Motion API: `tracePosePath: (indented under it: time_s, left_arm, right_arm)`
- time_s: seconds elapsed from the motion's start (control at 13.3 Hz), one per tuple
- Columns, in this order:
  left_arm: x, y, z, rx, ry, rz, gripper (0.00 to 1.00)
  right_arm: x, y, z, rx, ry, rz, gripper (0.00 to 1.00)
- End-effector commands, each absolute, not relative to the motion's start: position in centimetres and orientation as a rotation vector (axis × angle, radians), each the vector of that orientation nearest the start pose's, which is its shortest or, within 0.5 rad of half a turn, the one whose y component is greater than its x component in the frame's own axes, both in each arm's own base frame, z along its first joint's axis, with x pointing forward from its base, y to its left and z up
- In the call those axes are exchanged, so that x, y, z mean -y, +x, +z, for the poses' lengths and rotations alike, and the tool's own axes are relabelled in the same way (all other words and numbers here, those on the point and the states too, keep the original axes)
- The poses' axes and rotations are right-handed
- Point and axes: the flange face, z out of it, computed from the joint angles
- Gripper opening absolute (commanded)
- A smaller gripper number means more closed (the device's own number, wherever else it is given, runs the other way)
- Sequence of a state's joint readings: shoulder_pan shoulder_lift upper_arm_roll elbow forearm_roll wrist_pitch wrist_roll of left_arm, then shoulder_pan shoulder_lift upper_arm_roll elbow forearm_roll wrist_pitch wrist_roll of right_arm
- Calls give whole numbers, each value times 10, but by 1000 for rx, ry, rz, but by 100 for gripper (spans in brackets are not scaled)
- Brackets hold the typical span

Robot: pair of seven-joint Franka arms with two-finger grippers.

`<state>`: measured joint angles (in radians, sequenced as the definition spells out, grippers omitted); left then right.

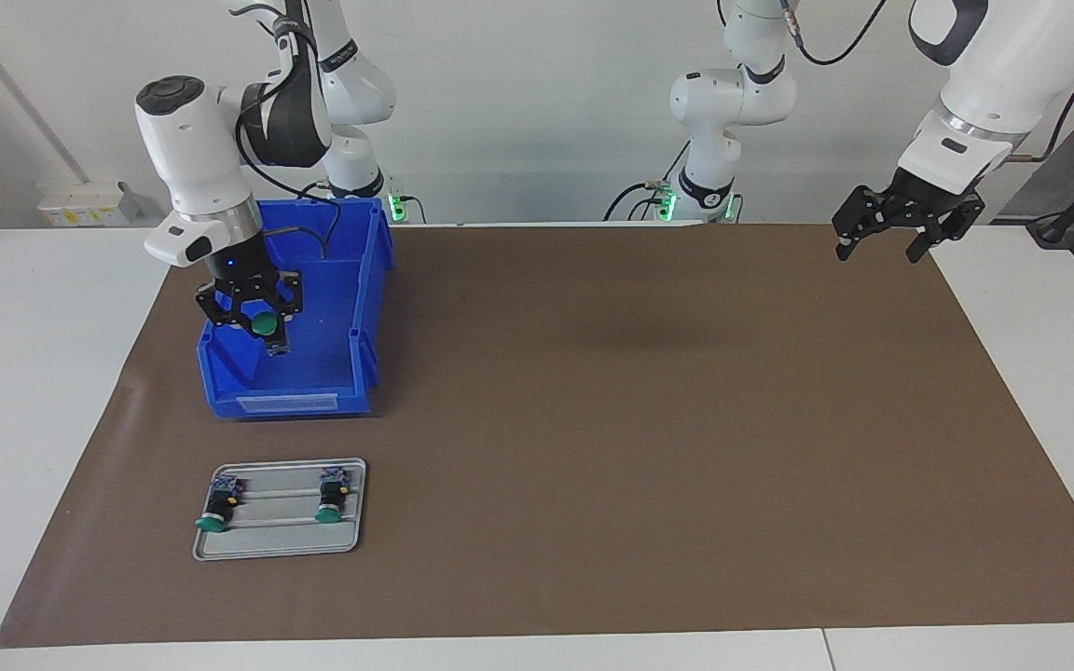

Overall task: Place and press button with both arms
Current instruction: 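Carry the part into the blue bin and open the right gripper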

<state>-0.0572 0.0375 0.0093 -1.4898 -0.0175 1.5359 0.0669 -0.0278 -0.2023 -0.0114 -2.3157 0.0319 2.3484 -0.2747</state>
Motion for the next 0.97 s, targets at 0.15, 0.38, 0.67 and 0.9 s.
tracePosePath:
  time_s: [0.15,0.38,0.67,0.9]
  left_arm:
    - [27,554,639,-166,-3136,-7,100]
    - [26,554,639,-164,-3136,-7,100]
    - [26,554,639,-164,-3136,-7,100]
    - [27,554,639,-166,-3136,-7,100]
  right_arm:
    - [26,461,404,248,-3042,-444,0]
    - [27,451,371,265,-3054,-434,0]
    - [28,445,344,264,-3066,-427,0]
    - [25,442,338,253,-3066,-412,0]
